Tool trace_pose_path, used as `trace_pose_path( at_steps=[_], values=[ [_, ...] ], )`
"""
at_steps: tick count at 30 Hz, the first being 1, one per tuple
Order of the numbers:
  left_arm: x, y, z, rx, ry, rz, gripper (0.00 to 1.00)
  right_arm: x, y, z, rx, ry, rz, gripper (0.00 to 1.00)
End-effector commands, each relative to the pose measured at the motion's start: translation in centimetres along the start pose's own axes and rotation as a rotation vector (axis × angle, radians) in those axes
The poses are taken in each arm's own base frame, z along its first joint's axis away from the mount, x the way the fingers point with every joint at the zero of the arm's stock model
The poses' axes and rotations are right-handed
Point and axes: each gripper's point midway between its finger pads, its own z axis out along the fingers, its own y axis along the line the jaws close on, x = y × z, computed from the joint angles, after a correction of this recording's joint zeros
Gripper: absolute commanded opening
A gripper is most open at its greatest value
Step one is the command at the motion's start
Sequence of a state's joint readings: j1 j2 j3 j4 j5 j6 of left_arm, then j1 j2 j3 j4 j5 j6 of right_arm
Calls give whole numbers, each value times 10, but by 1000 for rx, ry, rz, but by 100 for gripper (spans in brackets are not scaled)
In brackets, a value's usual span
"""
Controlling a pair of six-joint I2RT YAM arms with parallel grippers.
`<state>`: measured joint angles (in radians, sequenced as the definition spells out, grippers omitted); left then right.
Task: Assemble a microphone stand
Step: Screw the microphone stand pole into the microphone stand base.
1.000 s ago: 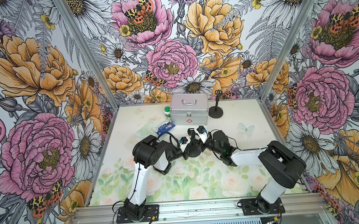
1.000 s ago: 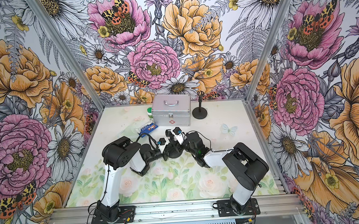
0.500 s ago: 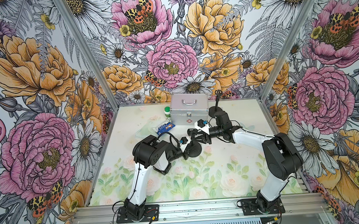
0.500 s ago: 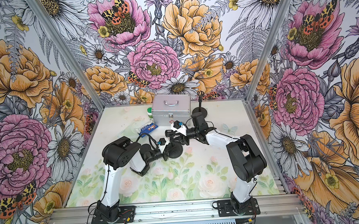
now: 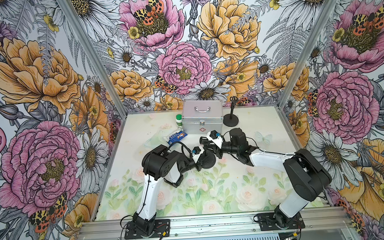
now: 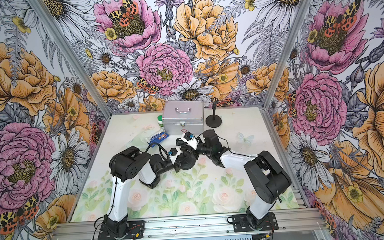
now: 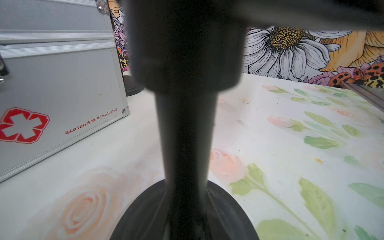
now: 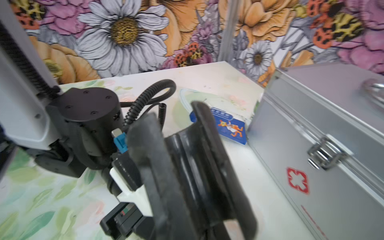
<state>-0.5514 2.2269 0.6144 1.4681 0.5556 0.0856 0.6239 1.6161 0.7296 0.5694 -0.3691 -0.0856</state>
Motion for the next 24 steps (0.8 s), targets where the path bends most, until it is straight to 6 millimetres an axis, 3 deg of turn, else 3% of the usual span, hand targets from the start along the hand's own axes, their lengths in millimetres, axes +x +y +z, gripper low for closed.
trace_pose_path(
  at_steps=[1,6,10,13,17,20,24],
  values=[
    [43,-23,-2,60,115,-72,21,39,-34,-21,612,-36,210,0],
    [45,-25,-1,72,119,-78,21,35,8,10,423,33,164,0],
    [43,-25,-3,66,118,-70,21,21,27,16,196,33,51,33],
    [41,-24,-2,67,113,-66,21,14,43,6,-134,26,13,42],
    [41,-25,-4,64,114,-65,21,6,62,-23,-484,44,-24,45],
    [38,-25,-2,72,106,-61,21,11,62,-33,-593,117,-80,44],
    [38,-26,-4,70,109,-62,21,6,36,-24,-554,107,-85,43]
  ],
)
